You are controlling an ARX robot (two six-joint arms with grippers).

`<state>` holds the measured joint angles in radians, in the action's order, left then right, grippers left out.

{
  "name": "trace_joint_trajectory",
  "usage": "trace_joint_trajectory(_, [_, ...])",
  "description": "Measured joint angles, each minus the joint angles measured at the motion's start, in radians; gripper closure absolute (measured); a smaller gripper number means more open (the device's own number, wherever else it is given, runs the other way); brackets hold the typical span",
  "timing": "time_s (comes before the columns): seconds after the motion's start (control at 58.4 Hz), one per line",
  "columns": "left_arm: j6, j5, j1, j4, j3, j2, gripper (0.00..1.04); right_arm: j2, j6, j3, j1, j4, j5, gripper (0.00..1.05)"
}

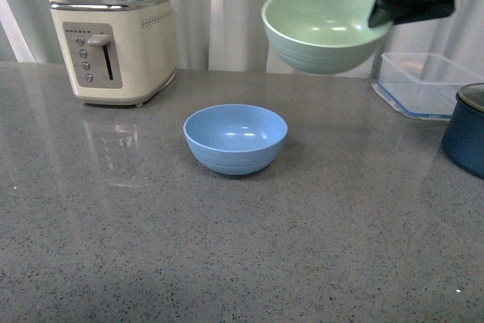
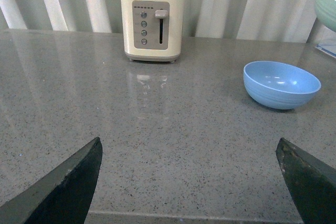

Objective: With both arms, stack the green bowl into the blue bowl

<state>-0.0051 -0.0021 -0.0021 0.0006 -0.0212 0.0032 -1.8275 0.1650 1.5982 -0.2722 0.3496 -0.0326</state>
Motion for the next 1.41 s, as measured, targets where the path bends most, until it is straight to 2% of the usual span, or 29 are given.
trace_joint_trajectory(0.257, [0.0, 0.0, 0.0, 0.0, 0.0, 0.0, 0.07, -0.14, 0.015, 0.074, -0.123, -0.026, -0.028, 1.03])
trace_joint_trajectory(0.411, [0.0, 0.0, 0.0, 0.0, 0.0, 0.0, 0.07, -0.226, 0.015, 0.087, -0.135, -0.031, -0.066, 1.03])
trace_joint_trajectory(0.583, [0.0, 0.0, 0.0, 0.0, 0.0, 0.0, 0.07, -0.264, 0.016, 0.087, -0.13, -0.036, -0.062, 1.02])
trace_joint_trajectory(0.754, [0.0, 0.0, 0.0, 0.0, 0.0, 0.0, 0.07, -0.224, 0.042, 0.056, -0.124, -0.074, -0.021, 0.78])
trace_joint_trajectory(0.84, [0.0, 0.0, 0.0, 0.0, 0.0, 0.0, 0.07, -0.154, 0.084, -0.003, -0.114, -0.128, 0.043, 0.66])
trace_joint_trajectory(0.908, [0.0, 0.0, 0.0, 0.0, 0.0, 0.0, 0.07, -0.036, 0.136, -0.111, -0.095, -0.253, 0.143, 0.53])
trace_joint_trajectory(0.942, [0.0, 0.0, 0.0, 0.0, 0.0, 0.0, 0.07, 0.024, 0.161, -0.163, -0.085, -0.319, 0.171, 0.48])
trace_joint_trajectory(0.96, [0.0, 0.0, 0.0, 0.0, 0.0, 0.0, 0.07, 0.064, 0.162, -0.196, -0.082, -0.364, 0.151, 0.46])
trace_joint_trajectory(0.977, [0.0, -0.001, 0.0, 0.0, 0.0, 0.0, 0.07, 0.085, 0.157, -0.215, -0.083, -0.397, 0.14, 0.47])
trace_joint_trajectory(1.011, [0.0, -0.001, 0.0, 0.0, 0.0, 0.0, 0.07, 0.163, 0.098, -0.294, -0.079, -0.542, -0.021, 0.53])
trace_joint_trajectory(1.062, [0.0, 0.001, 0.0, 0.0, 0.0, 0.0, 0.07, 0.254, 0.013, -0.397, -0.068, -0.71, -0.179, 0.62])
trace_joint_trajectory(1.097, [0.0, 0.001, 0.0, 0.0, 0.0, 0.0, 0.07, 0.301, -0.025, -0.459, -0.058, -0.786, -0.233, 0.67])
trace_joint_trajectory(1.165, [0.0, 0.001, 0.0, 0.0, 0.0, 0.0, 0.07, 0.373, -0.084, -0.584, -0.03, -0.89, -0.256, 0.78])
trace_joint_trajectory(1.217, [0.0, 0.001, 0.0, 0.0, 0.0, 0.0, 0.07, 0.426, -0.124, -0.745, 0.009, -0.965, -0.237, 0.92])
trace_joint_trajectory(1.268, [0.0, 0.001, 0.0, 0.0, 0.0, 0.0, 0.07, 0.443, -0.138, -0.838, 0.027, -0.992, -0.216, 1.01])
trace_joint_trajectory(1.302, [0.0, 0.001, 0.0, 0.0, 0.0, 0.0, 0.07, 0.455, -0.147, -0.891, 0.035, -1.007, -0.203, 1.04])
trace_joint_trajectory(1.405, [0.0, 0.001, 0.0, 0.0, 0.0, 0.0, 0.07, 0.539, -0.159, -1.043, 0.07, -1.062, -0.161, 1.04])
